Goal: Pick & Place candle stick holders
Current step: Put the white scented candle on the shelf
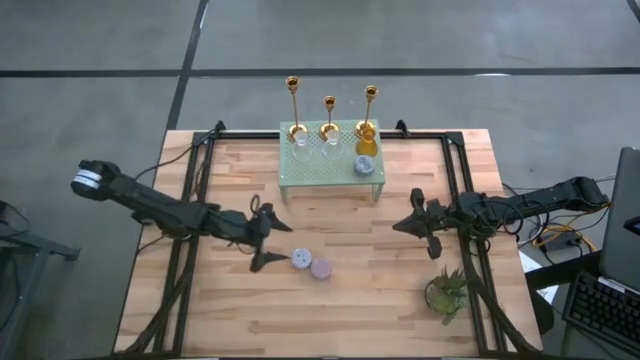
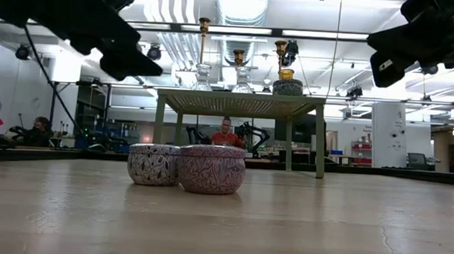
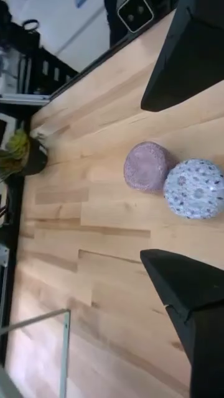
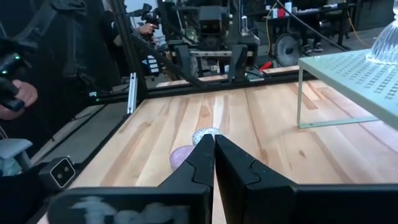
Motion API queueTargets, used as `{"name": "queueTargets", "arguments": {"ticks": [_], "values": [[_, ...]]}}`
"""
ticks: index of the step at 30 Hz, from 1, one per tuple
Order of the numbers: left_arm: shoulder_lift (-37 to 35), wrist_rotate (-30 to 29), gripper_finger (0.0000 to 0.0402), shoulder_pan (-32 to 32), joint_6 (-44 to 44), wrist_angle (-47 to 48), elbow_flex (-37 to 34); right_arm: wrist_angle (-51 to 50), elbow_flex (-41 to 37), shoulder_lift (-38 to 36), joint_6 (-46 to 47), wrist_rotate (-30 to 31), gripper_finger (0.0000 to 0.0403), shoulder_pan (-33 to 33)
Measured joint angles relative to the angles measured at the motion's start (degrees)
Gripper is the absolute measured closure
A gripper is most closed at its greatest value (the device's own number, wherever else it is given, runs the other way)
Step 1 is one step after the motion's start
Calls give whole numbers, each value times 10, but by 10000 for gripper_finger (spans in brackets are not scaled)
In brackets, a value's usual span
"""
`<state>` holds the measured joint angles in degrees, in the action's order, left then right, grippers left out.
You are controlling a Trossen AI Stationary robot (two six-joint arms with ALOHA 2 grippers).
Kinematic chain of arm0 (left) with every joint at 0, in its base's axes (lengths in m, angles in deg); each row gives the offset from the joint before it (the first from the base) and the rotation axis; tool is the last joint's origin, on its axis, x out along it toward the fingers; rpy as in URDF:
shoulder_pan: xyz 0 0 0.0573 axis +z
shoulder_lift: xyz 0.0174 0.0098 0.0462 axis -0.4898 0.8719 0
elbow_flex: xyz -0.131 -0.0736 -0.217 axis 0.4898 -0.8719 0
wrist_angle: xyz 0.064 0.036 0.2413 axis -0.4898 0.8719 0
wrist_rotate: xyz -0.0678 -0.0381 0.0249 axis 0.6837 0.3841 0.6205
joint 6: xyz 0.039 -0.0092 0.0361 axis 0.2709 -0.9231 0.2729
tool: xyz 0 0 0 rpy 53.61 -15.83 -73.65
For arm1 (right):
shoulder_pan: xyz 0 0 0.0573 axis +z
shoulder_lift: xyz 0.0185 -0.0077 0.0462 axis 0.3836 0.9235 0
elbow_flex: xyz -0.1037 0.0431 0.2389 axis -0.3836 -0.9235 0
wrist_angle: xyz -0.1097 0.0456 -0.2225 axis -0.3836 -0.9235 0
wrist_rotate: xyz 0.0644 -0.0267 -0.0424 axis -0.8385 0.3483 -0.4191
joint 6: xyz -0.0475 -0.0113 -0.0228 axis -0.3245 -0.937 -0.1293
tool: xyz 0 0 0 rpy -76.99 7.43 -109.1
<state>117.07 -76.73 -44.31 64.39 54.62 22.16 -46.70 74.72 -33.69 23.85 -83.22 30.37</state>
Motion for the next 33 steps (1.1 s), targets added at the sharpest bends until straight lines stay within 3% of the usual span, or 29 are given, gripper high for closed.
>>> {"name": "queueTargets", "arguments": {"ticks": [18, 33], "values": [[217, -11, 17, -17, 20, 31, 80, 0, -5, 2, -56, 46, 394, 0], [295, -14, 17, -18, -5, 24, 103, 0, -6, 2, -54, 46, 394, 0]]}}
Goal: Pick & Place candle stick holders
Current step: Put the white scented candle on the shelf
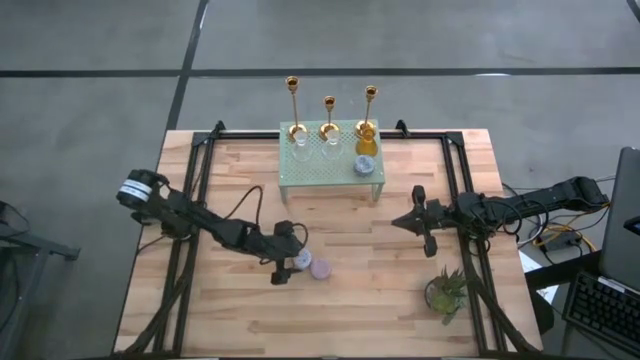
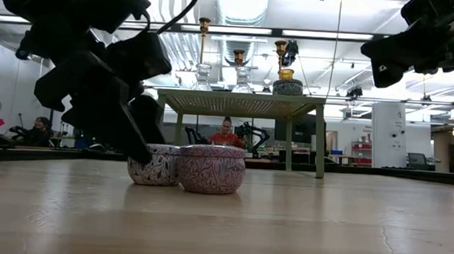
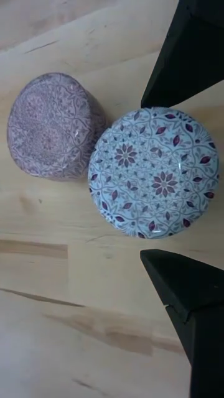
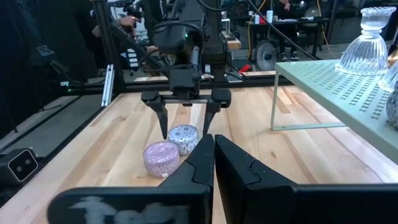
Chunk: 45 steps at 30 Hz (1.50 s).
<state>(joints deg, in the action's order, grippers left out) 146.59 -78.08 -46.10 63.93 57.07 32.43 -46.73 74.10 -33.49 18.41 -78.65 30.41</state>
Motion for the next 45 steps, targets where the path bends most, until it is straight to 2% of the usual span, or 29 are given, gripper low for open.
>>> {"name": "queueTargets", "arguments": {"ticks": [11, 25, 45], "values": [[0, -1, 19, 0, -8, -1, 0, 0, 0, 0, 0, 0, 394, 0], [0, -5, 68, 0, -8, -6, 0, 0, 0, 0, 0, 0, 394, 0], [0, -19, 87, 0, -8, -6, 0, 0, 0, 0, 0, 0, 394, 0]]}}
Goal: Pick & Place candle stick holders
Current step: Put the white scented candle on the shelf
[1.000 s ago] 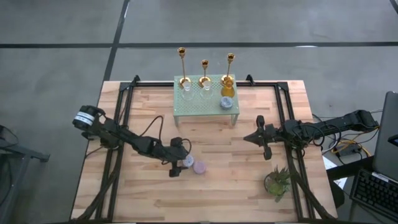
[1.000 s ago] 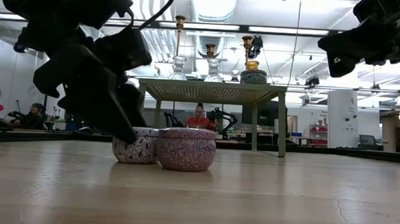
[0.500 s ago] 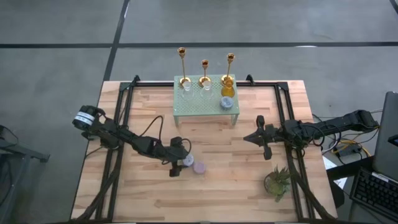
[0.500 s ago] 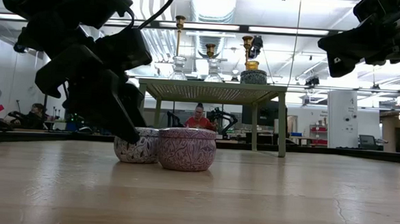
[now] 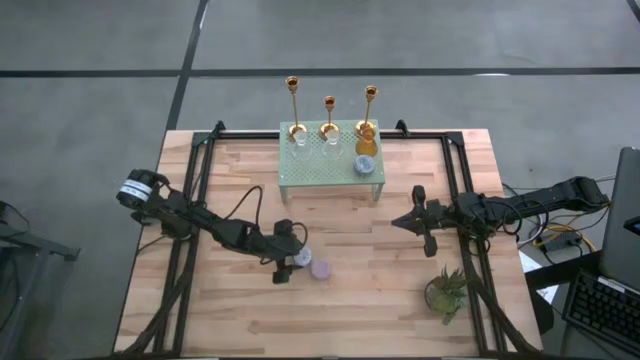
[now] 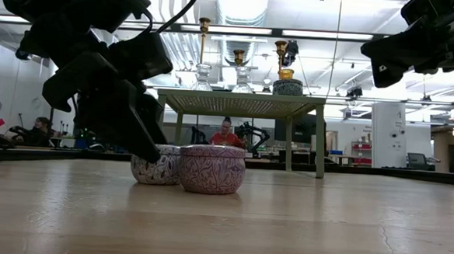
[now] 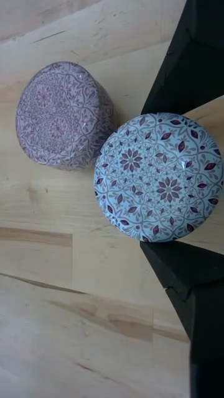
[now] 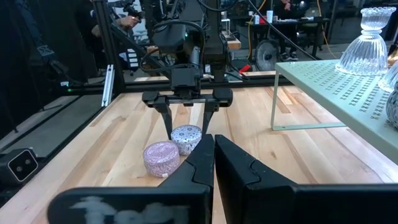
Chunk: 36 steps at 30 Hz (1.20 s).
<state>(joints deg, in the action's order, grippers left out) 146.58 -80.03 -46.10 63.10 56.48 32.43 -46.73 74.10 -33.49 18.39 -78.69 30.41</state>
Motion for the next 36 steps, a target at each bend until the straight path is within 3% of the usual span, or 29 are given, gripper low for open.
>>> {"name": "queueTargets", "arguments": {"ticks": [11, 18, 31, 36], "values": [[-21, 0, 87, 3, -2, 6, 0, 0, 0, 0, 0, 0, 394, 0], [-66, -19, 87, 13, -20, 72, 18, 0, 0, 0, 0, 0, 394, 0], [-98, -49, 87, 53, -14, 183, 141, 0, 0, 1, 0, 0, 394, 0], [-98, -114, 87, 75, -14, 213, 201, 0, 0, 3, 0, -1, 394, 0]]}}
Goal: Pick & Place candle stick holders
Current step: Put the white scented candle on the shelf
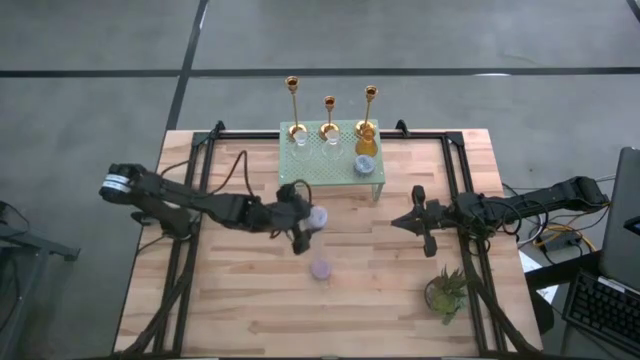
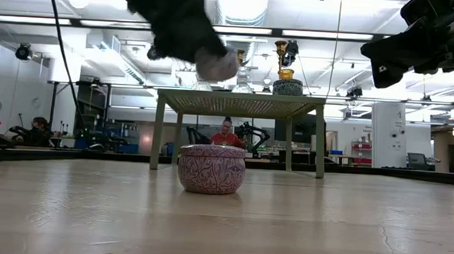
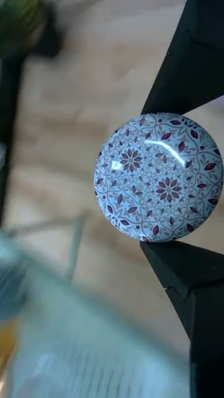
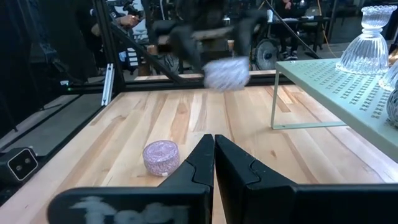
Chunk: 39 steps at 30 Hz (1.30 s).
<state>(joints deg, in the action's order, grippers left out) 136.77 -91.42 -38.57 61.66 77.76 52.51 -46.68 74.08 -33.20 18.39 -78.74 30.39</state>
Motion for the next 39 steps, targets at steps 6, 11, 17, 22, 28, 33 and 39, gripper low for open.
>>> {"name": "queueTargets", "arguments": {"ticks": [6, 11, 17, 22, 28, 33, 39], "values": [[0, -85, 87, 51, -17, 3, 51, 0, 0, 0, 0, 0, 394, 0], [2, -58, 87, 105, -16, 3, 76, 0, 0, 0, 0, 0, 394, 0], [38, -29, 87, 152, -18, 3, 112, 0, 0, 0, 0, 0, 394, 0], [96, 0, 87, 168, -12, 37, 165, 0, 0, 0, 0, 0, 394, 0], [139, -4, 87, 187, -15, 79, 213, 0, 0, 0, 0, 0, 394, 0], [155, -1, 87, 191, -13, 76, 224, 0, 0, 0, 0, 0, 394, 0], [164, -3, 87, 193, 0, 77, 223, 0, 0, 0, 0, 0, 394, 0]]}}
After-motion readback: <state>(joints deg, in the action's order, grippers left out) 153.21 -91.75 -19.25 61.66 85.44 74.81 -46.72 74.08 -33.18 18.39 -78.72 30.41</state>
